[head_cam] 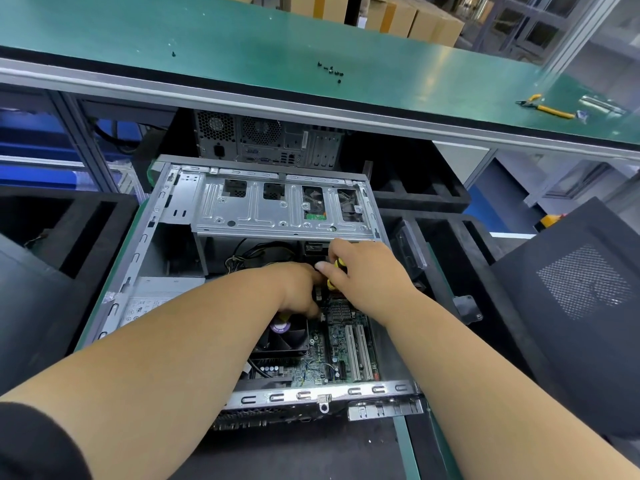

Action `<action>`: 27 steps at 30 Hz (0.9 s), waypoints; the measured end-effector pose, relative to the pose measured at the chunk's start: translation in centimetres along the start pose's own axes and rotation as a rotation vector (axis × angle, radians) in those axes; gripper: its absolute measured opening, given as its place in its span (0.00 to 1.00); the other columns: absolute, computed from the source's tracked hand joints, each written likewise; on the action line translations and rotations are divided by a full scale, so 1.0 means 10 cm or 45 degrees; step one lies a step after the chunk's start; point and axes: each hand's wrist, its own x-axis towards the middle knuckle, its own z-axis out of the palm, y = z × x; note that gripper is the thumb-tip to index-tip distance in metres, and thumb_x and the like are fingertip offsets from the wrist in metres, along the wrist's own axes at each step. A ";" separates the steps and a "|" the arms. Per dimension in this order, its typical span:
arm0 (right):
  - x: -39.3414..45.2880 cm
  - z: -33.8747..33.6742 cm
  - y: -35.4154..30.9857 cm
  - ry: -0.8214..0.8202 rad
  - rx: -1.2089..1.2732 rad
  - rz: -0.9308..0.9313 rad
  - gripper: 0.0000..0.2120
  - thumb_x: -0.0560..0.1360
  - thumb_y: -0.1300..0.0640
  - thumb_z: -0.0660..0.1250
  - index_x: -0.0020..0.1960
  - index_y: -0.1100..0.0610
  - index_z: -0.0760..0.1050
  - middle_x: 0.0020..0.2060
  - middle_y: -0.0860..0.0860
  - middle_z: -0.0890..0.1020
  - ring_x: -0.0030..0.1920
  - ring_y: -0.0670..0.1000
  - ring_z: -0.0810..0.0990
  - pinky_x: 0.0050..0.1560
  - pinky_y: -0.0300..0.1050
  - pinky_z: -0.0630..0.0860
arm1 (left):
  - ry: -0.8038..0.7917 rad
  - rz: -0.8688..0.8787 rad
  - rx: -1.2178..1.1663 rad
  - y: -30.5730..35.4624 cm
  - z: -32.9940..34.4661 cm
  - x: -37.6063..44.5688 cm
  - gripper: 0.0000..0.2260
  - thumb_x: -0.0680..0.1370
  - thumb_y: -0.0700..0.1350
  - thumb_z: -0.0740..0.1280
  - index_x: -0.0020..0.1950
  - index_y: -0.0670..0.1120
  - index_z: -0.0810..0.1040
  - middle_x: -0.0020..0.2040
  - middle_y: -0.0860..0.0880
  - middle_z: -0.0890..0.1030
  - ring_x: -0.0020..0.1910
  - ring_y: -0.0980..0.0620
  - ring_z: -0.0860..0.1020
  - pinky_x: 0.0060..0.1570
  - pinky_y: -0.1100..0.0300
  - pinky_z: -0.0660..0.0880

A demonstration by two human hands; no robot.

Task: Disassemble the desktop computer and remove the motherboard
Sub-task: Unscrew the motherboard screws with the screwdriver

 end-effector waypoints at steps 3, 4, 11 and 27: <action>-0.01 0.00 0.00 0.001 0.039 0.001 0.08 0.78 0.47 0.62 0.49 0.53 0.72 0.29 0.45 0.71 0.36 0.53 0.73 0.43 0.47 0.67 | -0.012 0.011 0.009 0.01 -0.01 -0.02 0.28 0.71 0.54 0.70 0.70 0.53 0.67 0.42 0.57 0.71 0.32 0.55 0.72 0.39 0.60 0.72; -0.01 0.00 0.00 -0.002 0.054 0.013 0.07 0.77 0.49 0.63 0.50 0.52 0.71 0.30 0.45 0.72 0.37 0.53 0.73 0.42 0.46 0.66 | -0.018 0.019 0.011 0.01 -0.01 -0.02 0.28 0.71 0.54 0.70 0.70 0.53 0.68 0.50 0.55 0.74 0.36 0.52 0.73 0.41 0.59 0.72; -0.01 -0.01 0.00 -0.025 0.077 0.008 0.06 0.73 0.51 0.64 0.47 0.51 0.70 0.37 0.47 0.77 0.43 0.53 0.73 0.44 0.47 0.68 | -0.011 0.039 0.011 -0.01 0.00 0.00 0.26 0.71 0.54 0.70 0.67 0.51 0.70 0.54 0.52 0.74 0.46 0.48 0.75 0.44 0.57 0.74; -0.03 -0.04 0.00 -0.027 0.100 0.022 0.06 0.70 0.54 0.64 0.46 0.51 0.72 0.39 0.47 0.75 0.44 0.52 0.72 0.46 0.49 0.72 | -0.013 0.073 0.155 0.00 0.03 0.04 0.31 0.73 0.58 0.68 0.72 0.51 0.64 0.68 0.48 0.69 0.64 0.44 0.71 0.59 0.50 0.72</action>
